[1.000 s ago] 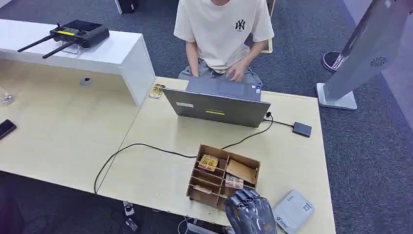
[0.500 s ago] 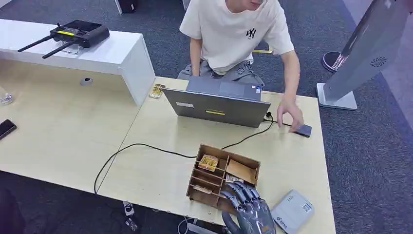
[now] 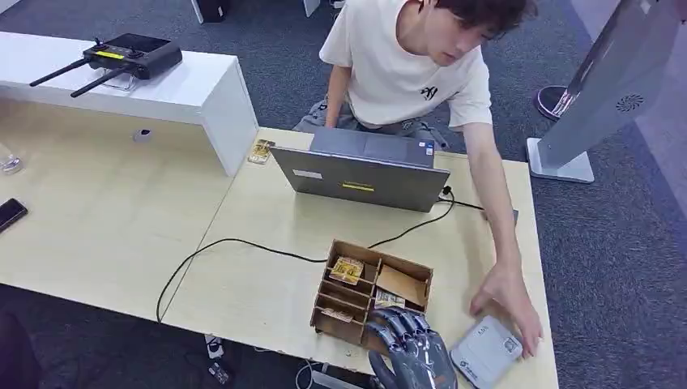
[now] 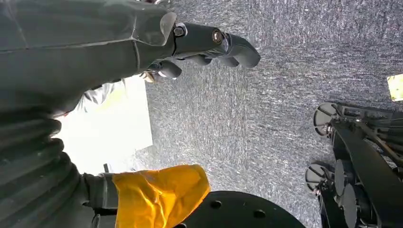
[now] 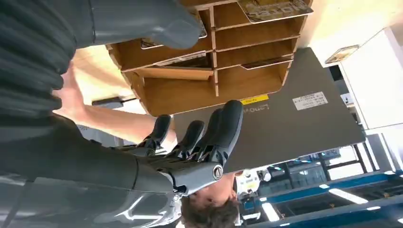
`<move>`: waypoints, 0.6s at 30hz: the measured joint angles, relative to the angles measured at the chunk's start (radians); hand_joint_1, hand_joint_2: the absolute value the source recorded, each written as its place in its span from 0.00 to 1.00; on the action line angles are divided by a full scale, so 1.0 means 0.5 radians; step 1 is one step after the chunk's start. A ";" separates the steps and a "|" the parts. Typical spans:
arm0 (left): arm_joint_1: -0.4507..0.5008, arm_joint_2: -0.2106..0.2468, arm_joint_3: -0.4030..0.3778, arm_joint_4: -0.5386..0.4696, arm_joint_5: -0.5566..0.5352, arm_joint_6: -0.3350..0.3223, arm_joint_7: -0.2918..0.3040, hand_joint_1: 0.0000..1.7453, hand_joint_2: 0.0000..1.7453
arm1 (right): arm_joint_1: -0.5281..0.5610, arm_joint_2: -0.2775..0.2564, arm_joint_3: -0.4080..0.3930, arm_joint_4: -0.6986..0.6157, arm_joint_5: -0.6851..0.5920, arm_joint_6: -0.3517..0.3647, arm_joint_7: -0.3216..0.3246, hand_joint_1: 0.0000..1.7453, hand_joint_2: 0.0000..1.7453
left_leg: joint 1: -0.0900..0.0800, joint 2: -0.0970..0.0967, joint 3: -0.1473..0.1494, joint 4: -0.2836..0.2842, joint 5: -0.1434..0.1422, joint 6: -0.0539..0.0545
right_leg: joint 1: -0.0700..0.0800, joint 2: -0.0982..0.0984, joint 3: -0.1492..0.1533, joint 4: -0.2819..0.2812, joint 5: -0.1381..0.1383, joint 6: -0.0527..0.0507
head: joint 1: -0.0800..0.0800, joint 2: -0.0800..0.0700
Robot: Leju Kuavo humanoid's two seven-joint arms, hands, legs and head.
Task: Pass the card to the sensor for recognition and then transmit it.
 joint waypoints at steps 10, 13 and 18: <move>0.000 0.000 -0.014 0.000 -0.007 -0.007 0.006 0.00 1.00 | -0.043 0.019 0.000 0.047 0.053 0.056 0.074 0.51 1.00 | 0.000 0.000 0.000 0.000 0.000 0.000 | 0.000 0.000 0.000 0.000 0.000 0.000 | 0.000 0.000; -0.001 0.001 -0.018 0.000 -0.007 -0.007 0.008 0.00 1.00 | -0.053 0.021 0.000 0.060 0.064 0.070 0.088 0.47 1.00 | 0.000 0.000 0.000 0.000 0.000 0.000 | 0.000 0.000 0.000 0.000 0.000 0.000 | 0.000 0.000; 0.000 0.001 -0.022 0.000 -0.007 -0.008 0.012 0.00 1.00 | -0.064 0.021 0.000 0.079 0.069 0.100 0.114 0.46 1.00 | 0.000 0.000 0.000 0.000 0.000 0.000 | 0.000 0.000 0.000 0.000 0.000 0.000 | 0.000 0.000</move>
